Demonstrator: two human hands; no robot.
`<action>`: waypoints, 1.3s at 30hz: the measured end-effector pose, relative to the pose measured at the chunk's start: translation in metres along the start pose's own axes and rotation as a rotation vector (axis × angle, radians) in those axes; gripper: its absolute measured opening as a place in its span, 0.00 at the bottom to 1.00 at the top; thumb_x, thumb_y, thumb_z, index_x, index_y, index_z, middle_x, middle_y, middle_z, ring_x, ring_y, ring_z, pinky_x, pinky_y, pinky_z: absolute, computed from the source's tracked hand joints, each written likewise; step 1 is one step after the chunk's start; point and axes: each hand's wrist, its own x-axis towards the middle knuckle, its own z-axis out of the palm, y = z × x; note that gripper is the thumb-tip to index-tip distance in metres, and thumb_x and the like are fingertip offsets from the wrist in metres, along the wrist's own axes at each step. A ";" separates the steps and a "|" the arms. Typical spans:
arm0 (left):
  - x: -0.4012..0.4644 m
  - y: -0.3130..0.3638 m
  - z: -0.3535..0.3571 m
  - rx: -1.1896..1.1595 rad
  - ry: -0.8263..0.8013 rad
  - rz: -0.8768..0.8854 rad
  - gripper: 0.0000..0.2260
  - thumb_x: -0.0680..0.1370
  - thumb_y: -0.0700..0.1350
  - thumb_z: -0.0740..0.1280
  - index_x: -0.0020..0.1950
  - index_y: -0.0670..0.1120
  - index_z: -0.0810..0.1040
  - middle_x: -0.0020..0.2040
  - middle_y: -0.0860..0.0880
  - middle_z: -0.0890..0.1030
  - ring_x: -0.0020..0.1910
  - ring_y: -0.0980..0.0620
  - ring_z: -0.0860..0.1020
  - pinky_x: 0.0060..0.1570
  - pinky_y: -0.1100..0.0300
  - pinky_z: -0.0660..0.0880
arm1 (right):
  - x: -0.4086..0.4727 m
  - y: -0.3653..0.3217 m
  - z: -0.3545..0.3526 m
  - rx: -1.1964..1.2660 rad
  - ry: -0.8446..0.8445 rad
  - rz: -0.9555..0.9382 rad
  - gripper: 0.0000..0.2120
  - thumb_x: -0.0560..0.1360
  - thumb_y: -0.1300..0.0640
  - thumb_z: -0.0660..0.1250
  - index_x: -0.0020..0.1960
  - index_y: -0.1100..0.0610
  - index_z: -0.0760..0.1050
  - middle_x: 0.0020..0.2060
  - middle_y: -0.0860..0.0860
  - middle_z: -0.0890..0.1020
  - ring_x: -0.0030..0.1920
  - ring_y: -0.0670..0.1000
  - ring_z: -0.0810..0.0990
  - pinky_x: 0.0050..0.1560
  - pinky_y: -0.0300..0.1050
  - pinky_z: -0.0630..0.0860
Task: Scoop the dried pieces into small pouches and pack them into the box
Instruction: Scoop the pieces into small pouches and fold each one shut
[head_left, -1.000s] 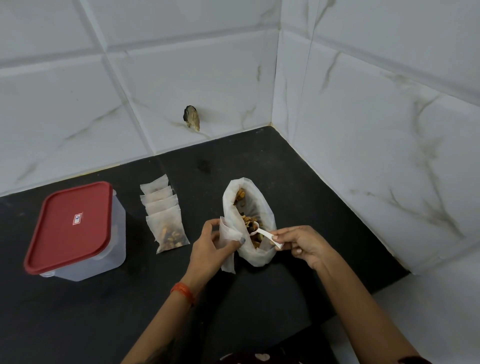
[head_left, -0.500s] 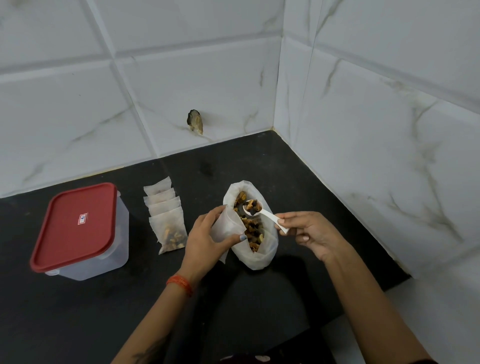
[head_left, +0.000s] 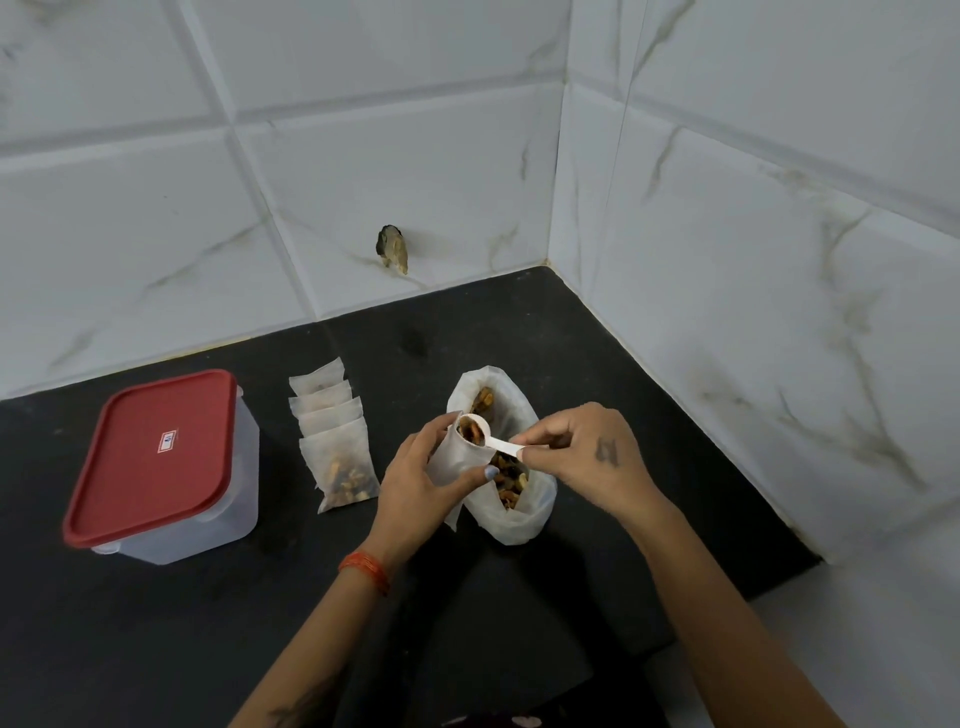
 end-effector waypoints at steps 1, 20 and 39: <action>0.000 -0.001 0.000 -0.013 0.003 -0.001 0.32 0.62 0.68 0.71 0.63 0.66 0.67 0.62 0.59 0.74 0.63 0.59 0.71 0.62 0.53 0.72 | 0.000 0.000 0.002 -0.104 0.013 -0.065 0.08 0.70 0.55 0.72 0.45 0.44 0.84 0.30 0.35 0.79 0.36 0.40 0.79 0.37 0.32 0.74; -0.003 0.007 -0.002 -0.168 0.014 -0.038 0.28 0.63 0.58 0.74 0.60 0.64 0.69 0.58 0.58 0.76 0.56 0.59 0.74 0.56 0.57 0.75 | 0.008 0.012 0.003 -0.153 0.175 -0.252 0.08 0.68 0.57 0.75 0.47 0.49 0.85 0.42 0.44 0.84 0.42 0.41 0.78 0.43 0.33 0.75; -0.007 -0.019 0.011 0.172 0.096 -0.208 0.27 0.68 0.57 0.73 0.63 0.57 0.66 0.61 0.54 0.74 0.56 0.57 0.73 0.57 0.47 0.74 | 0.017 0.033 0.044 -0.497 0.064 -0.033 0.12 0.76 0.56 0.64 0.57 0.46 0.80 0.47 0.46 0.82 0.49 0.47 0.77 0.43 0.35 0.68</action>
